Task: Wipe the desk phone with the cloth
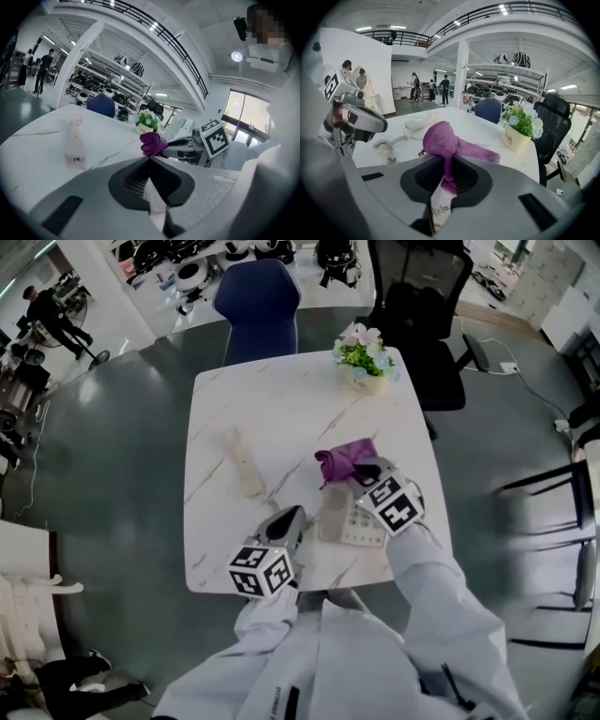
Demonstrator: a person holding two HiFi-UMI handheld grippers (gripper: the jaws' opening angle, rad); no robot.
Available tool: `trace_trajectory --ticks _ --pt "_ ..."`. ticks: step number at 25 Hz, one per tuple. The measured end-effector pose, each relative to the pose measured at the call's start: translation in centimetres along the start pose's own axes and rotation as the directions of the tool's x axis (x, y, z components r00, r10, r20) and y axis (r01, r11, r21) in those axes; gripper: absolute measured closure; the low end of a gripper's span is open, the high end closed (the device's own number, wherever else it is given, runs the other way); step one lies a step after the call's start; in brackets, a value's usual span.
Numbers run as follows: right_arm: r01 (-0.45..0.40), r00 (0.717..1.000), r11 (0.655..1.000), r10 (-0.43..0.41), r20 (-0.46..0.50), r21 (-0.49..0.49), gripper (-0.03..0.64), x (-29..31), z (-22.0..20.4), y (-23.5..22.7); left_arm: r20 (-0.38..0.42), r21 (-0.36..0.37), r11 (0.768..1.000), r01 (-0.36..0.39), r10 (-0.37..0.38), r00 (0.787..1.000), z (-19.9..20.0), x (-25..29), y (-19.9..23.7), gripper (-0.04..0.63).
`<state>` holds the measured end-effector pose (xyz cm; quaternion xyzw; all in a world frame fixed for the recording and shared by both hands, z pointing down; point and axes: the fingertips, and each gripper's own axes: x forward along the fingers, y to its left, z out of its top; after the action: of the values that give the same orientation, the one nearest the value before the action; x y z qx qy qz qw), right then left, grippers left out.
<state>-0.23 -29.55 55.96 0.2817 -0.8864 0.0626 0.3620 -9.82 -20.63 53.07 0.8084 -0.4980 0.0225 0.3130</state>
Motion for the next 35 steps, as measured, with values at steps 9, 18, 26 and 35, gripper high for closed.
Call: trace_trajectory --ticks 9,18,26,35 --pt "-0.004 0.999 1.000 0.004 -0.034 0.020 0.584 -0.4 -0.8 2.1 -0.013 0.009 0.999 0.039 -0.039 0.999 -0.4 -1.0 -0.4 0.597" --pt "-0.002 0.999 0.999 0.004 -0.049 0.043 0.584 -1.1 -1.5 3.4 -0.019 0.017 0.998 0.056 -0.056 0.998 -0.6 -2.1 -0.6 0.597" --pt "-0.005 0.998 0.999 0.008 -0.063 0.054 0.584 -1.3 -2.2 4.6 -0.027 0.028 0.997 0.078 -0.077 0.997 -1.0 -2.6 -0.9 0.597" --pt "-0.011 0.997 0.998 0.017 -0.080 0.064 0.584 -1.9 -2.9 6.2 -0.038 0.043 0.994 0.104 -0.102 0.994 -1.3 -3.3 -1.4 0.597"
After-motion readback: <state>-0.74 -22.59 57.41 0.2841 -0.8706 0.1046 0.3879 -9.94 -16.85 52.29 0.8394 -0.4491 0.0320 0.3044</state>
